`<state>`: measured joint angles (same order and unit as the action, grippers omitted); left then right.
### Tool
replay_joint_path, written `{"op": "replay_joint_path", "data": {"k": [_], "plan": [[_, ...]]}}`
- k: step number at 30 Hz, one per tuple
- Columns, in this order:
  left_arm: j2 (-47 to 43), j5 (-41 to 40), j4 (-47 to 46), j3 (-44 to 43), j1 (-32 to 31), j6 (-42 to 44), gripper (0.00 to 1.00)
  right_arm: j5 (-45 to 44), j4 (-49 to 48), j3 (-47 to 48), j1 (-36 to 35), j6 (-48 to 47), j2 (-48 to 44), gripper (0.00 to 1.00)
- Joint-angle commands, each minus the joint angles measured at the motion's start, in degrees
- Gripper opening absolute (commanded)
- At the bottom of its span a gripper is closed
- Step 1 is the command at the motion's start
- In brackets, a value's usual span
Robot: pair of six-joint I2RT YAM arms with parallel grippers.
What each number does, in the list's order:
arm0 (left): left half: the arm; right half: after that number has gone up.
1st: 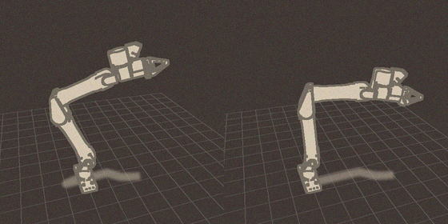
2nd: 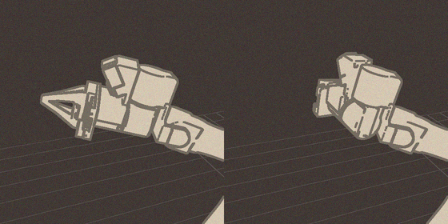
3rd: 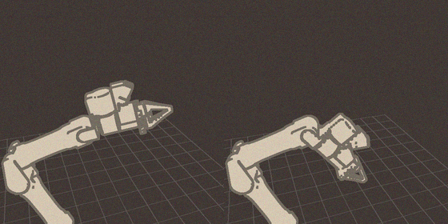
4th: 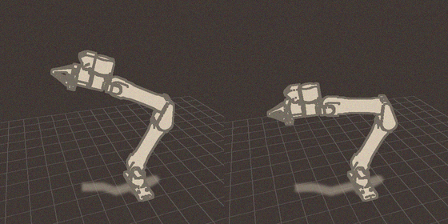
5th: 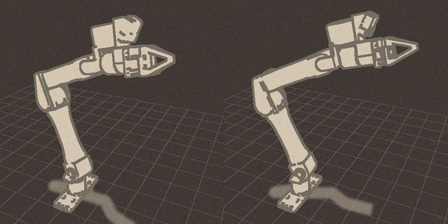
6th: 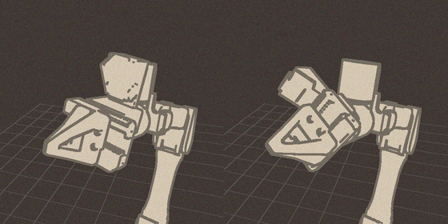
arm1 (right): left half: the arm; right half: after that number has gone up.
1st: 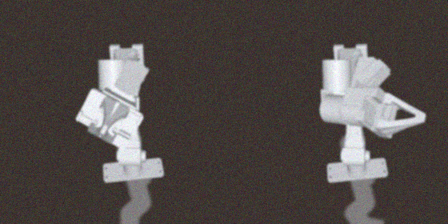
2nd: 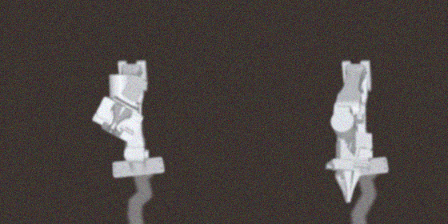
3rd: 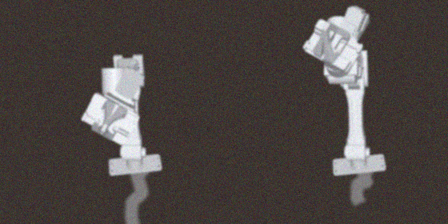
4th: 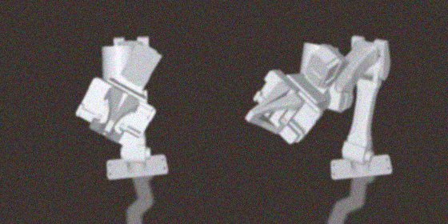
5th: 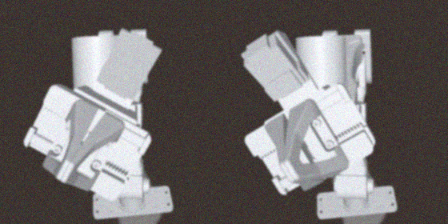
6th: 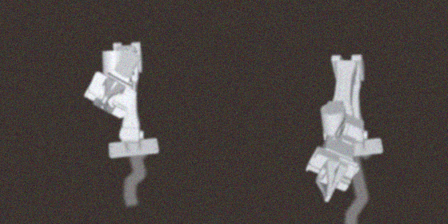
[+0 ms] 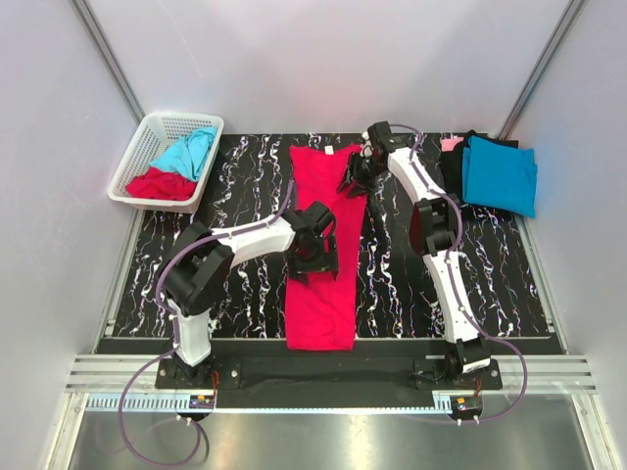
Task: Fold and stack the t-shirts
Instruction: Fold the tshirt
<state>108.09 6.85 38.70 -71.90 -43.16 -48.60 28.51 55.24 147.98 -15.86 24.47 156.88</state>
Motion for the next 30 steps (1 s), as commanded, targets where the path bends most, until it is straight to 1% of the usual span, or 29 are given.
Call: {"op": "replay_joint_path", "data": {"k": [1, 5, 11, 14, 15, 17, 19, 22, 23, 25, 26, 28, 29, 30], "plan": [[4.1, -2.5, 2.8, 1.3, 0.3, 3.1, 0.84, -7.7, -1.0, 1.0, 2.9, -3.1, 4.7, 0.52], [0.8, -1.9, 1.3, 2.1, 0.0, 3.9, 0.84, -4.4, -1.8, 1.3, 2.9, -4.9, 3.6, 0.52], [-8.6, 0.5, 1.2, 3.0, -1.3, 4.7, 0.84, 0.7, -2.0, 1.4, 2.9, -4.9, -0.2, 0.53], [-14.6, 1.1, 1.3, 3.2, -2.2, 5.4, 0.84, 8.2, -2.0, 1.1, 2.8, -5.3, -2.8, 0.55], [-16.0, 1.4, 1.2, 3.1, -2.4, 6.1, 0.84, 14.9, -2.2, 1.3, 2.9, -5.0, -3.2, 0.55], [-20.3, 1.7, 1.3, 2.9, -2.5, 6.3, 0.84, 18.7, -2.4, 1.8, 2.8, -3.5, -4.9, 0.54], [-22.7, 1.1, 1.4, 2.8, -2.5, 7.0, 0.85, 19.7, -2.4, 0.8, 2.6, -3.1, -7.2, 0.54], [-26.3, -1.9, 2.8, 3.8, -2.5, 6.7, 0.86, 16.6, -2.3, -4.4, 2.3, -3.6, -14.2, 0.54], [-27.6, -3.8, 3.9, 4.3, -2.4, 6.1, 0.87, 10.9, -2.4, -9.6, 2.1, -3.9, -19.2, 0.53], [-28.5, -5.5, 4.6, 6.8, -2.1, 5.1, 0.87, 4.0, -2.6, -16.6, 1.6, -5.3, -25.3, 0.54], [-30.1, -6.7, 4.5, 9.7, -1.9, 3.4, 0.87, -3.0, -3.2, -24.8, 0.7, -5.7, -31.6, 0.54], [-32.0, -9.5, 3.4, 13.3, -1.9, 1.8, 0.87, -8.8, -5.7, -34.7, 0.1, -5.1, -38.8, 0.54], [-32.9, -9.7, 0.6, 15.3, -1.7, 0.4, 0.88, -12.0, -9.3, -45.4, -0.2, -4.5, -46.3, 0.55], [-33.9, -9.7, -1.0, 17.2, -1.3, -0.4, 0.88, -12.9, -11.4, -50.7, -0.5, -3.6, -50.0, 0.55]]}}
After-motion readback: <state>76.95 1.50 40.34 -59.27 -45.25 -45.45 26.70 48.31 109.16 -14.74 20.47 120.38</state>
